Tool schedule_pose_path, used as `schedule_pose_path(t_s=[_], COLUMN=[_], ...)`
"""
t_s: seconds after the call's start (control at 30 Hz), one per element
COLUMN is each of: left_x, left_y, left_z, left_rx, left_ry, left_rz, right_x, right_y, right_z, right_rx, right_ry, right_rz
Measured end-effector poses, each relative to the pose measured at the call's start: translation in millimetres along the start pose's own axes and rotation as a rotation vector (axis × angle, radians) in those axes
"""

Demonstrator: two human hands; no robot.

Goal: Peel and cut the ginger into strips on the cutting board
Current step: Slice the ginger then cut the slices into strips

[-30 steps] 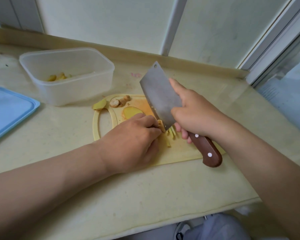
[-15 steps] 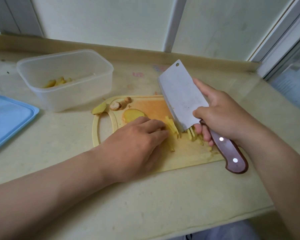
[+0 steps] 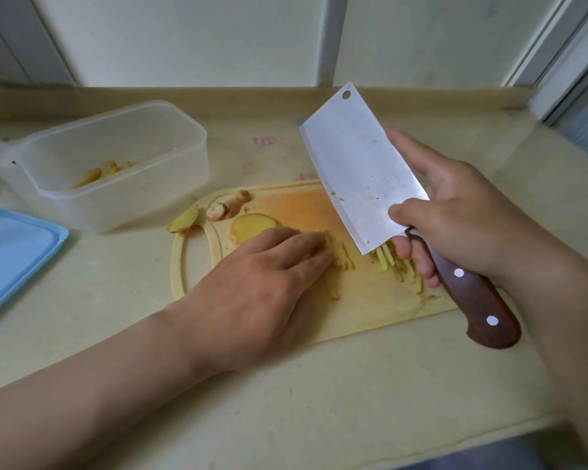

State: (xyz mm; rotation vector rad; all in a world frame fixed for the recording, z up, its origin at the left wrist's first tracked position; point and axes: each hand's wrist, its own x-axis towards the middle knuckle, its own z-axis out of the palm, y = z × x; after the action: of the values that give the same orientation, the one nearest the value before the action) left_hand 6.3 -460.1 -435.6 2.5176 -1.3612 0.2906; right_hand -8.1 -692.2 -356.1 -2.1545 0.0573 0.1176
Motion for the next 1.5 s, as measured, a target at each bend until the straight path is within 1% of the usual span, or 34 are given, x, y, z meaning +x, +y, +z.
schedule_pose_path(t_s=[0.13,0.37,0.47,0.57,0.63,0.7,0.8,0.87,1.03,1.27,1.5], left_x=[-1,-2,-4,-5,-5,-8,-17,-23,-28,-29,-30], left_y=[2,1,-2,-14,-22,-24,-21,-19,-19,-20,-20], left_z=[-1,0,-7,-21,-30,-33,-28,-23,-16,-13,-12], left_rx=[-0.020,-0.081,-0.161,-0.194,-0.164,-0.101,-0.028,-0.019,0.001,0.033,0.037], left_ry=[0.041,0.190,0.164,0.111,0.047,0.009,0.005,0.035,0.116,0.094,0.084], left_rz=[-0.026,-0.124,-0.111,0.005,0.085,0.123,0.142,0.164,0.167,0.139,0.142], right_x=[-1,-9,-13,-16,-17,-20,-26,-30,-34,-39,-36], right_y=[0,-4,-6,-9,-12,-15,-18,-18,-19,-21,-26], right_z=[0,0,3,10,18,28,42,49,59,62,60], right_rx=[0.001,0.007,0.007,-0.006,-0.025,-0.054,-0.101,-0.121,-0.187,-0.204,-0.252], right_ry=[-0.002,-0.002,-0.005,-0.032,-0.051,-0.067,-0.079,-0.069,-0.040,-0.018,-0.080], right_rz=[-0.007,0.009,0.018,0.025,0.030,0.019,-0.010,-0.018,-0.023,0.007,0.069])
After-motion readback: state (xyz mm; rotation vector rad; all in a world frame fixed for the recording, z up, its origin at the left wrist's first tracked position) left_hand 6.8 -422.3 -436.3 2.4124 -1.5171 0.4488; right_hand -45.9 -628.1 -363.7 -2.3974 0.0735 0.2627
